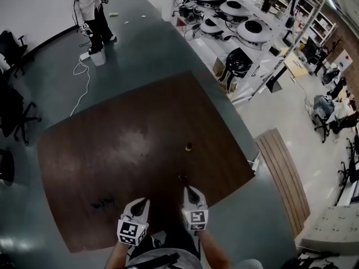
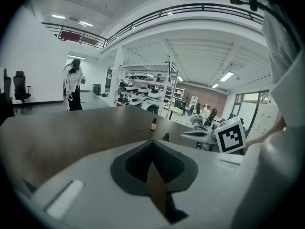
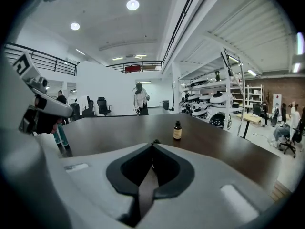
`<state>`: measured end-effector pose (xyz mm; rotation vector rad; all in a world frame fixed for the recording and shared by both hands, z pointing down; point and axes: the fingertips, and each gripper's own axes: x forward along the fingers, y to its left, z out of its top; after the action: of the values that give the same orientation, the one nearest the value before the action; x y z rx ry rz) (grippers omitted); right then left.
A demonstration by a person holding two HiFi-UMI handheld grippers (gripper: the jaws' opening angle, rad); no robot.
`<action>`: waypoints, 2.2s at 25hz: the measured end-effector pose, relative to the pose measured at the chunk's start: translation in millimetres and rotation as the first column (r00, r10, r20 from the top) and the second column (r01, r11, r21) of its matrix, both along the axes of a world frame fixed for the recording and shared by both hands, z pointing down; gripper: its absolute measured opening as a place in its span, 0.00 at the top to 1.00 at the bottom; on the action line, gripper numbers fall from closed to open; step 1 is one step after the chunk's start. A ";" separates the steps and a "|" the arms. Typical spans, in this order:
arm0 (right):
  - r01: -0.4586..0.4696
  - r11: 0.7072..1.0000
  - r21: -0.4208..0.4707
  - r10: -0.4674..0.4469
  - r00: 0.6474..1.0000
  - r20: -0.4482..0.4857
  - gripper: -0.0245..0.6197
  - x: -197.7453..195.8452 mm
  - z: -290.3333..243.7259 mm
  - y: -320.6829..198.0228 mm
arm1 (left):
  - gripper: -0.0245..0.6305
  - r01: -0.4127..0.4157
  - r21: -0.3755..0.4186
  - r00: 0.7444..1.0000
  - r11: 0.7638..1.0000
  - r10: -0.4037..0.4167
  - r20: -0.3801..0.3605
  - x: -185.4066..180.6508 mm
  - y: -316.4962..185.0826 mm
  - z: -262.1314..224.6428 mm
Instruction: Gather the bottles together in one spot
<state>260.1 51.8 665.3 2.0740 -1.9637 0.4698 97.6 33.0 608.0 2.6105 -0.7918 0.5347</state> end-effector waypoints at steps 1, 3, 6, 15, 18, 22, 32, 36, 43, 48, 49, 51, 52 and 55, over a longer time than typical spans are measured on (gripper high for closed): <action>0.008 1.000 -0.007 -0.008 1.000 0.002 0.96 1.8 4.3 -2.8 | 0.96 0.005 -0.005 1.000 1.000 -0.005 0.004 3.2 -2.2 2.3; 0.022 1.000 -0.017 -0.022 1.000 0.012 0.96 4.5 10.8 -7.2 | 0.96 0.011 -0.013 1.000 1.000 -0.011 0.012 8.9 -5.3 5.9; 0.049 0.999 -0.018 -0.048 0.998 0.028 0.96 7.1 17.6 -10.3 | 0.96 0.017 -0.024 1.000 1.000 -0.017 0.022 13.7 -6.2 11.6; 0.137 0.987 -0.088 -0.137 0.991 0.002 0.58 4.6 53.0 -30.0 | 0.96 0.047 -0.042 0.998 0.998 -0.045 0.042 13.3 -10.0 25.7; 0.135 0.987 -0.088 -0.136 0.991 0.001 0.56 7.5 54.7 -35.5 | 0.96 0.059 -0.044 0.997 0.997 -0.057 0.044 11.6 -10.8 27.2; 0.128 0.988 -0.085 -0.128 0.992 -0.002 0.57 9.7 53.4 -41.0 | 0.96 0.070 -0.045 0.997 0.997 -0.067 0.049 8.5 -12.7 27.5; 0.138 0.986 -0.090 -0.141 0.990 -0.021 0.76 12.7 54.8 -43.1 | 0.96 0.094 -0.040 0.994 0.995 -0.092 0.054 6.5 -16.4 28.4; 0.129 0.988 -0.086 -0.132 0.991 -0.029 0.76 15.9 53.1 -43.9 | 0.96 0.101 -0.039 0.994 0.994 -0.099 0.056 4.0 -17.8 25.8; 0.131 0.990 -0.057 -0.133 0.991 -0.031 0.76 17.6 35.8 -46.0 | 0.96 0.113 -0.018 0.993 0.993 -0.112 0.038 -0.9 -16.1 16.5; 0.171 0.984 -0.046 -0.174 0.983 -0.055 0.76 1.0 23.0 -49.5 | 0.96 0.136 0.005 0.990 0.991 -0.136 0.022 -15.8 -17.0 10.2; 0.181 0.983 -0.045 -0.183 0.981 -0.058 0.76 -1.8 20.1 -50.1 | 0.96 0.140 0.012 0.990 0.990 -0.140 0.021 -18.1 -16.7 8.7; 0.204 0.978 -0.043 -0.206 0.977 -0.061 0.76 -7.5 12.9 -52.0 | 0.96 0.150 0.023 0.988 0.988 -0.150 0.022 -22.2 -16.2 5.7; 0.218 0.975 -0.040 -0.220 0.974 -0.061 0.76 -11.8 8.8 -53.0 | 0.96 0.159 0.026 0.987 0.987 -0.160 0.020 -25.4 -16.0 4.3; 0.271 0.962 -0.023 -0.272 0.960 -0.063 0.76 -33.8 -4.0 -55.2 | 0.96 0.201 0.027 0.980 0.979 -0.201 0.008 -42.0 -14.4 1.7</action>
<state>226.4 -3.4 661.3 1.7487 -2.1547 0.3519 55.5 18.5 609.7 2.5144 -1.0581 0.4833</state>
